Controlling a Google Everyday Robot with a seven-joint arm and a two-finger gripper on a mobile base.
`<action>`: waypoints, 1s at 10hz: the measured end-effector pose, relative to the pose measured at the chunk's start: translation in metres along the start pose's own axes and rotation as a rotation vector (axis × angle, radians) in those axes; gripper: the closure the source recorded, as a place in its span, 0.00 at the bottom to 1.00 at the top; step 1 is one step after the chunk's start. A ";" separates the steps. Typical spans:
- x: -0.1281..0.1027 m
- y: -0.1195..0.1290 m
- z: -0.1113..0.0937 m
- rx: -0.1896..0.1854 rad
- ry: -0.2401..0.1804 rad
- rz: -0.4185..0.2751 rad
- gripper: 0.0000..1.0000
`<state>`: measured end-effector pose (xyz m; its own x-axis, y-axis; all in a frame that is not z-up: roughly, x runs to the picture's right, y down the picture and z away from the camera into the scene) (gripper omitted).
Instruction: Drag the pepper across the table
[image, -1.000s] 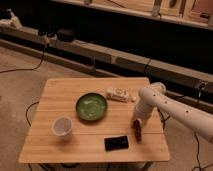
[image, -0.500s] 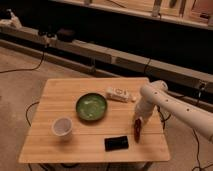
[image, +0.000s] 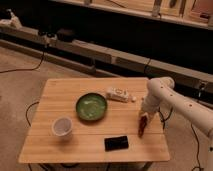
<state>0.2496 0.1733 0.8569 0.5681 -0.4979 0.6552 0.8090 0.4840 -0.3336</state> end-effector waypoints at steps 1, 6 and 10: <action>0.010 -0.007 -0.007 0.008 0.000 0.017 0.74; 0.021 -0.060 -0.045 0.034 0.036 -0.036 0.74; 0.015 -0.101 -0.036 0.010 0.117 -0.045 0.74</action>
<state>0.1819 0.0914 0.8763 0.5455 -0.5993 0.5859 0.8328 0.4662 -0.2985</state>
